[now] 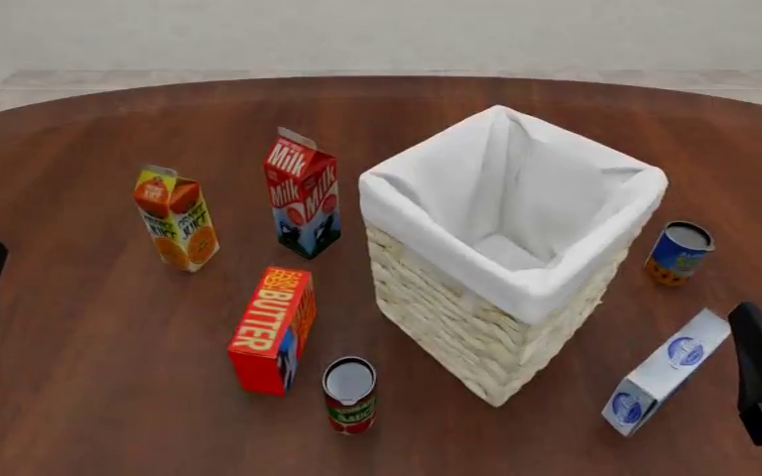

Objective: Pick up the orange juice, and put it in the basket.

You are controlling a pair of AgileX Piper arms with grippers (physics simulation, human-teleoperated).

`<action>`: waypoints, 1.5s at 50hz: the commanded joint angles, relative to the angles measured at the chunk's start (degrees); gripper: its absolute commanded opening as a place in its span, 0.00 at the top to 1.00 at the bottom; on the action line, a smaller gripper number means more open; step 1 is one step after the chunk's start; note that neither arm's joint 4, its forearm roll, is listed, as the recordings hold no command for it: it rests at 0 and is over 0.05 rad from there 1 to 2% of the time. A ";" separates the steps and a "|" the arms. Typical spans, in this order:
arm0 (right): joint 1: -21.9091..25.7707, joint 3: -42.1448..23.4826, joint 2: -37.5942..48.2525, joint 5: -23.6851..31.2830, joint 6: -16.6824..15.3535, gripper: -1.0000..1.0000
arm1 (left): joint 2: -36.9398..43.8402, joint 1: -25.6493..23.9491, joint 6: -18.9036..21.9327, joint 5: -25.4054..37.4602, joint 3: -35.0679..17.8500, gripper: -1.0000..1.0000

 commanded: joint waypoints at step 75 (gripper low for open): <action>0.49 0.02 0.07 -0.19 -0.46 0.00 | 56.36 4.85 0.37 -17.74 -18.45 0.00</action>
